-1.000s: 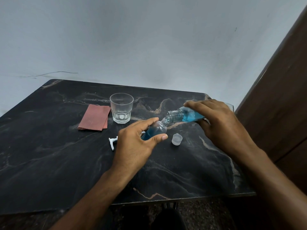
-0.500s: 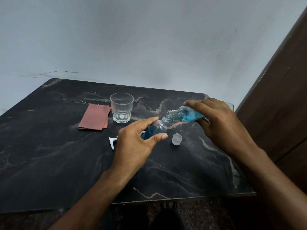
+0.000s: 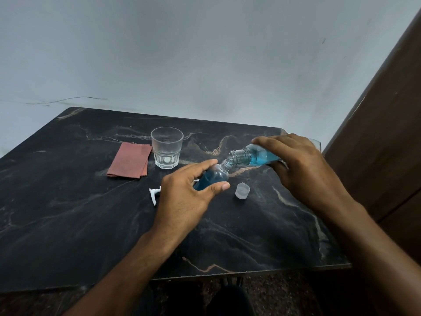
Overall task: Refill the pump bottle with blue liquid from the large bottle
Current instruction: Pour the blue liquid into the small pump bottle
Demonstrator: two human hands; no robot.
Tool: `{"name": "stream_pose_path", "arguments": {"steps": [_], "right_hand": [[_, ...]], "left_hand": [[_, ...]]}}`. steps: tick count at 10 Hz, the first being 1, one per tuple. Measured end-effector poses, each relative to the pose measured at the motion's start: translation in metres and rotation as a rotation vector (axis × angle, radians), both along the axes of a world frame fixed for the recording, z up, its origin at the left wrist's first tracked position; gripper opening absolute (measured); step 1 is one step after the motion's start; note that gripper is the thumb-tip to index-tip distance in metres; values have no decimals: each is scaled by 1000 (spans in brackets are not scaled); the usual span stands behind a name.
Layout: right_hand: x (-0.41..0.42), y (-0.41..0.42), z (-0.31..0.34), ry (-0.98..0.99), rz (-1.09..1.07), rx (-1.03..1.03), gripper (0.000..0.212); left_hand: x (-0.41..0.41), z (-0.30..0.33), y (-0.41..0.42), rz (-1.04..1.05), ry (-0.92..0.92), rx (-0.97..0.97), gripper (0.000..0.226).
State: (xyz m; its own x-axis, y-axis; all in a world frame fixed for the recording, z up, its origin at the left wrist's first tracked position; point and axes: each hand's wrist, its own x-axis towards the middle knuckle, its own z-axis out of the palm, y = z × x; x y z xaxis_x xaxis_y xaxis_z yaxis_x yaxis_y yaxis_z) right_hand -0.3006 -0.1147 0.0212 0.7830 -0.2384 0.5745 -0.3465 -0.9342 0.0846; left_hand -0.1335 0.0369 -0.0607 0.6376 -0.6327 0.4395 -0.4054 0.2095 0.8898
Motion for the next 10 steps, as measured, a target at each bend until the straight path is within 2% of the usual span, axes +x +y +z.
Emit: {"name": "stream_pose_path", "arguments": {"steps": [7,10], "right_hand": [[-4,-2,-1,-3,-5,11,52],[-3,-1,-8,-56,15,78,50]], "left_hand": [[-3,-1,-1,12,-8,2,60],[-4,-6,-4,18,18,-16,55]]}}
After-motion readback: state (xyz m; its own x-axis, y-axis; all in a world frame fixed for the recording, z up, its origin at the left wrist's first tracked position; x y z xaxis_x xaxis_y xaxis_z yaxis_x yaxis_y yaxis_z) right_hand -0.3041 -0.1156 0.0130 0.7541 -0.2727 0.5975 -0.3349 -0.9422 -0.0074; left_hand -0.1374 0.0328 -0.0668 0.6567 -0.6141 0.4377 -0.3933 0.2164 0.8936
